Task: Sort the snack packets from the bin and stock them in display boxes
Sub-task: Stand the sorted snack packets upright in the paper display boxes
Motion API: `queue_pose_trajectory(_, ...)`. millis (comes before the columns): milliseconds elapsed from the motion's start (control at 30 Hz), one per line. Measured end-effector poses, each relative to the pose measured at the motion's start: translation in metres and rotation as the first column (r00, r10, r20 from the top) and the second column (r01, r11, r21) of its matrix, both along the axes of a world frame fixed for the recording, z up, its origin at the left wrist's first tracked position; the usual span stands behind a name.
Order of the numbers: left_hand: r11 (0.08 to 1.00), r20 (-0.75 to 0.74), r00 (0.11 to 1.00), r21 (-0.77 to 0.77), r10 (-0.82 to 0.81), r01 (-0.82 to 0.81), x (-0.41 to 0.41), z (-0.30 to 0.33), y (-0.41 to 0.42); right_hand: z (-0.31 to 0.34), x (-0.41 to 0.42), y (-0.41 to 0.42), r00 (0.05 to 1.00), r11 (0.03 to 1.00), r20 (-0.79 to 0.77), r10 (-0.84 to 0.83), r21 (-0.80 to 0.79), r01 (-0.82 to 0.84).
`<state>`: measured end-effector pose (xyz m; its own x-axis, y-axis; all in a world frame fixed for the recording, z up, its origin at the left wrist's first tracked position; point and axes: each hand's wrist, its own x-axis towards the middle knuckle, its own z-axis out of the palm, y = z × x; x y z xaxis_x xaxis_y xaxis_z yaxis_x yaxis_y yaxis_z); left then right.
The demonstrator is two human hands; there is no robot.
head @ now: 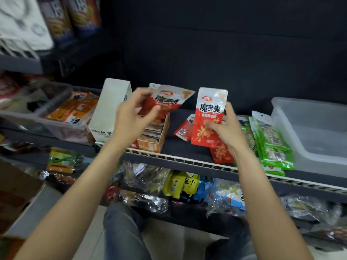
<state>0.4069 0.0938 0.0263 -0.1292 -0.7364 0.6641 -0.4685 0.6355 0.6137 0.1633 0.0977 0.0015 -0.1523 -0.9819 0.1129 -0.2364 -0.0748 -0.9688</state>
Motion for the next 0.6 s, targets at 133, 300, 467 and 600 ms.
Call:
queue_pose_trajectory(133,0.987,0.021,0.992,-0.1,0.128,-0.125,0.058,0.009,-0.028,0.033,0.03,-0.001,0.995,0.994,0.072,0.063,-0.093,-0.056)
queue_pose_trajectory(300,0.995,-0.011,0.996,0.038,0.088,-0.087,0.087,0.007,-0.067,0.049,0.058,-0.007,0.998,0.981,-0.012,0.066,-0.181,-0.068)
queue_pose_trajectory(467,0.975,0.094,0.988,0.178,0.121,-0.136,0.098,-0.015,-0.094,0.054,0.068,-0.008,0.998,0.968,0.057,-0.007,-0.25,0.021)
queue_pose_trajectory(600,0.945,0.394,0.917,0.272,0.063,-0.182,0.1,-0.032,-0.106,0.054,0.076,-0.012,0.994,0.964,0.097,-0.059,-0.254,0.082)
